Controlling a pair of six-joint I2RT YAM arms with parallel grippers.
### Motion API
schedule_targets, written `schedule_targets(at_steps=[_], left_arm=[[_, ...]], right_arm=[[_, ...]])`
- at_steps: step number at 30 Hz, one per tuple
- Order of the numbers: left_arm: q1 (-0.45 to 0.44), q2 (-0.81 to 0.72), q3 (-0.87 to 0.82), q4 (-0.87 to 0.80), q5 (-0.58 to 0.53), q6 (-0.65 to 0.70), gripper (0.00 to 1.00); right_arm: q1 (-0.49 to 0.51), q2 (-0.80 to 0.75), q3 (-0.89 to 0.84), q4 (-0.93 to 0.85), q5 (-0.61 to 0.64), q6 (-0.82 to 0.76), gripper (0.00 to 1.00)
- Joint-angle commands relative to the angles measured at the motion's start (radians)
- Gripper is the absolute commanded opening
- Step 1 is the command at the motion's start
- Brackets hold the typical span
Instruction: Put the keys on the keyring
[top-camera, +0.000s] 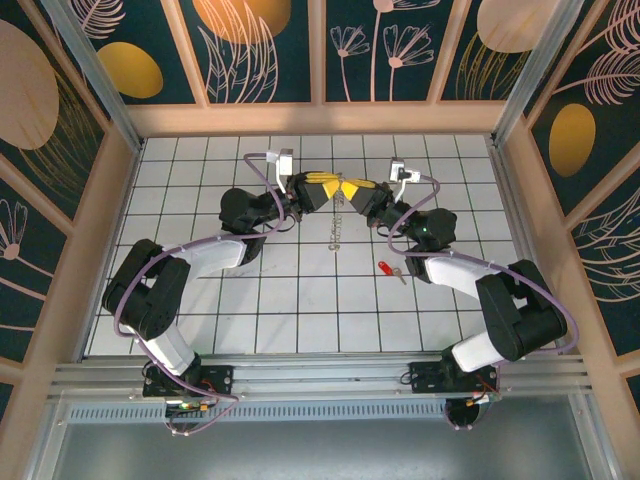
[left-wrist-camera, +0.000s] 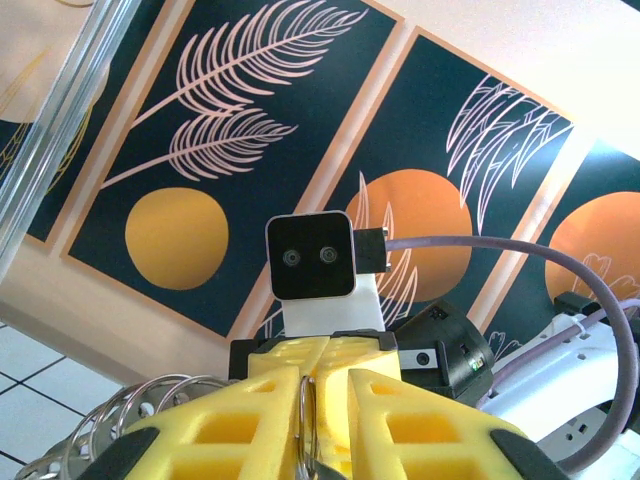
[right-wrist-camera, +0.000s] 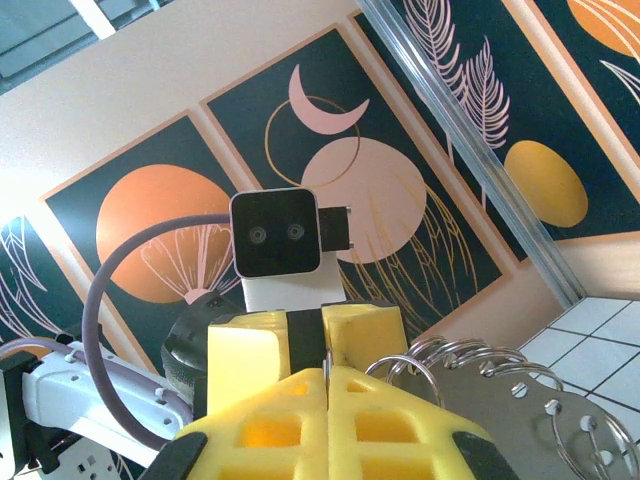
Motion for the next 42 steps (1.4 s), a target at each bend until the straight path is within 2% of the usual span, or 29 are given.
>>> schedule_targets(at_steps=[1, 14, 18, 19, 22, 25, 34, 42], left_arm=[[-0.012, 0.009, -0.001, 0.031, 0.034, 0.0, 0.2], [-0.019, 0.013, 0.004, 0.032, 0.035, 0.005, 0.01], [-0.019, 0.011, 0.001, 0.047, 0.01, -0.017, 0.0], [-0.019, 0.009, -0.002, 0.05, -0.001, -0.022, 0.0], [-0.019, -0.006, -0.012, 0.049, -0.042, -0.03, 0.0], [-0.019, -0.016, -0.008, 0.044, -0.06, -0.039, 0.0], [-0.019, -0.055, -0.029, 0.026, -0.143, -0.068, 0.0], [-0.019, -0.106, -0.083, -0.012, -0.34, -0.183, 0.0]], right_arm=[[0.003, -0.04, 0.0, 0.038, 0.006, -0.027, 0.0], [0.003, -0.041, -0.004, 0.033, 0.004, -0.029, 0.0], [-0.007, -0.05, -0.003, 0.013, -0.008, -0.031, 0.0], [-0.015, -0.062, -0.009, 0.003, -0.003, -0.031, 0.08], [-0.053, -0.118, -0.048, -0.03, 0.022, -0.029, 0.41], [-0.094, -0.195, -0.084, -0.108, 0.03, -0.052, 0.53], [-0.141, -0.359, -0.159, -0.351, 0.104, -0.13, 0.59], [-0.139, -0.368, -0.202, -0.407, 0.164, -0.135, 0.59]])
